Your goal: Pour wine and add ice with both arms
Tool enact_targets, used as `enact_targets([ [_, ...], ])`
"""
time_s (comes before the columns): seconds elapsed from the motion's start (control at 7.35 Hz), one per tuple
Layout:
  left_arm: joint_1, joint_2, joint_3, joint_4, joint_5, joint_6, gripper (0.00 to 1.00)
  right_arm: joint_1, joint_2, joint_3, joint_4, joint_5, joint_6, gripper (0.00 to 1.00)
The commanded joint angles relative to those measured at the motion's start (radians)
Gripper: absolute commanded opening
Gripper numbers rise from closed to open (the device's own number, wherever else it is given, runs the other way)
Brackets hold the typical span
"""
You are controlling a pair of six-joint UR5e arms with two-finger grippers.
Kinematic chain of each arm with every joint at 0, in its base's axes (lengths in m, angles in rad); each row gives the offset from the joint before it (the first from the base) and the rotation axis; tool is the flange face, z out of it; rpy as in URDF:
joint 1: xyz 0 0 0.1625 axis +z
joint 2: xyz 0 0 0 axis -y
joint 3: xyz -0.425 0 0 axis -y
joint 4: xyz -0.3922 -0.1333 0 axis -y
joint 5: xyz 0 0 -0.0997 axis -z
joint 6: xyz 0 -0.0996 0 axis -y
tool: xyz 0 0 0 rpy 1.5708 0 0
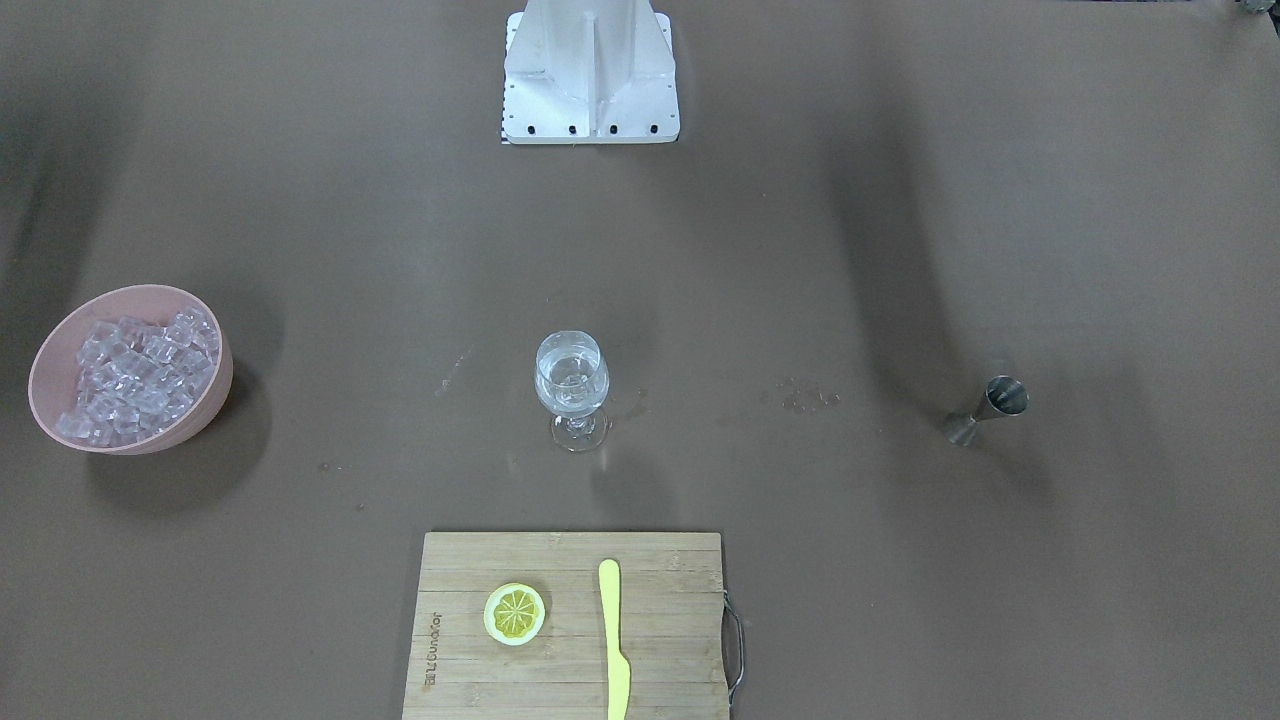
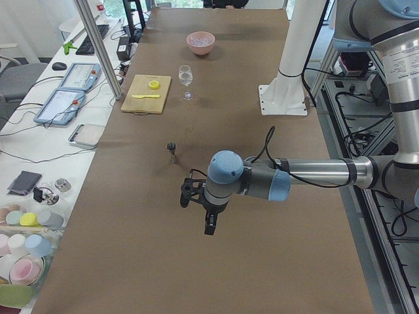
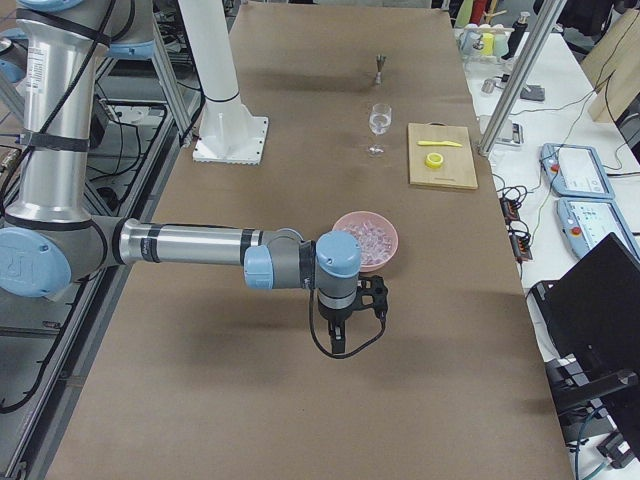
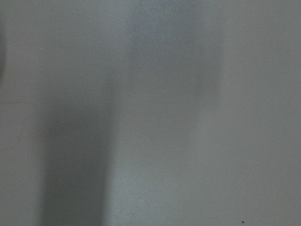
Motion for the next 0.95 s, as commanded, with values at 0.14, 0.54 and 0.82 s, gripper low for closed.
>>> enact_targets([
  [0.14, 0.001, 0.0, 0.006, 0.006, 0.0, 0.003, 0.98, 0.007, -0.002, 0.016, 0.001, -0.018, 0.0, 1.0],
  [0.54, 0.003, -0.005, 0.064, 0.006, 0.002, 0.005, 0.98, 0.007, -0.002, 0.016, 0.001, -0.016, 0.002, 1.0],
  [0.82, 0.004, -0.006, 0.098, 0.005, 0.005, 0.006, 0.98, 0.007, -0.002, 0.017, 0.001, -0.016, 0.002, 1.0],
])
